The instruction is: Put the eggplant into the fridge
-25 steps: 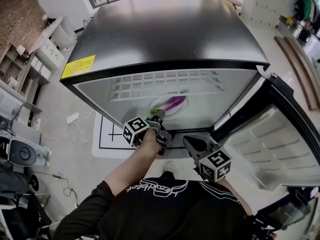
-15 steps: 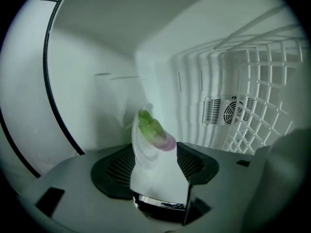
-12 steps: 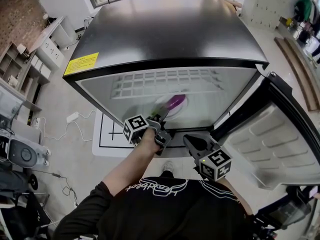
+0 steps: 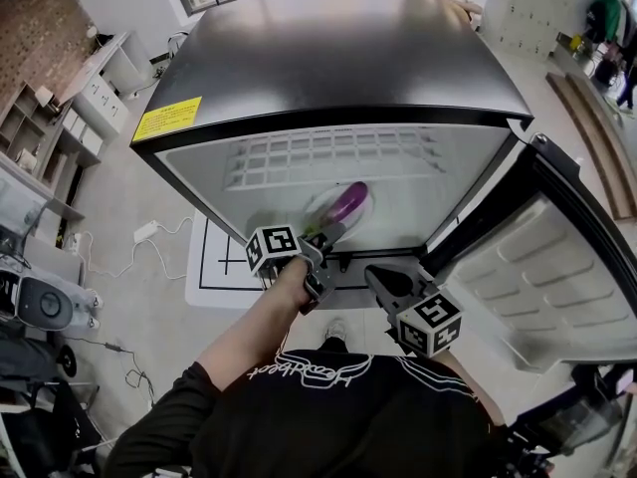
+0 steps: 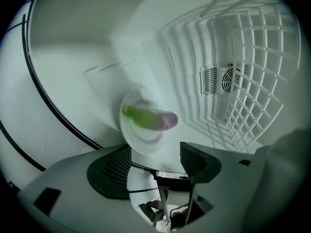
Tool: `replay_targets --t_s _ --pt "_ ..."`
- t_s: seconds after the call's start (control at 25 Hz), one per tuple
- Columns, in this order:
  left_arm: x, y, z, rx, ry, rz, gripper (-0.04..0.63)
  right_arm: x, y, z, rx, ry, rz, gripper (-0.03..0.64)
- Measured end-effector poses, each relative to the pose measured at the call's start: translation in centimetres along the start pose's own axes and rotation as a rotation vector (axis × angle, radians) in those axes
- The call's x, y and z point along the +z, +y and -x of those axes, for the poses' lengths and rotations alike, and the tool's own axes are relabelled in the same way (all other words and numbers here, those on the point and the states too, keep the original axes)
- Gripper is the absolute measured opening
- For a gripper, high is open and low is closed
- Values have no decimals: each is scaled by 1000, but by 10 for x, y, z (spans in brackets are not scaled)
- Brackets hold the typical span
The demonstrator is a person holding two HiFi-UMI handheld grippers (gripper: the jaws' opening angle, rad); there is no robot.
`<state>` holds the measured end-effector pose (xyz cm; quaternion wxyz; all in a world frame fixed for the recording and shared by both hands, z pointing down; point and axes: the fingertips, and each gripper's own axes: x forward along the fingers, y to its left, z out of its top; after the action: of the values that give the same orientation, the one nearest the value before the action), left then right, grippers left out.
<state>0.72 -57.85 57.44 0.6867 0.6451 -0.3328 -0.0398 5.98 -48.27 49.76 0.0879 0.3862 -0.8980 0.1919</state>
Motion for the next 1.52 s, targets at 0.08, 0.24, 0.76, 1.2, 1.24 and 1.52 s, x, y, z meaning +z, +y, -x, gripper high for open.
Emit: replay_targets --t_s 0.08,0.24,0.76,1.2,1.24,1.52 --pt "-4 1 3 6 21 -43 296 -2 1 0 4 8 2 8" --pt "-16 3 8 -6 57 -95 295 -3 5 3 8 16 -7 8" --pt "-60 -37 63 -22 -69 -620 293 -1 25 35 12 4 37 8" --pt "-135 -76 124 -124 -165 -1067 174 -16 63 80 7 -68 94 8" --pt "-142 -76 131 -135 -171 -1090 148 -18 69 83 5 -76 100 8" --pt "-191 -95 167 -206 -227 -1131 9 -23 97 126 15 -109 146 8"
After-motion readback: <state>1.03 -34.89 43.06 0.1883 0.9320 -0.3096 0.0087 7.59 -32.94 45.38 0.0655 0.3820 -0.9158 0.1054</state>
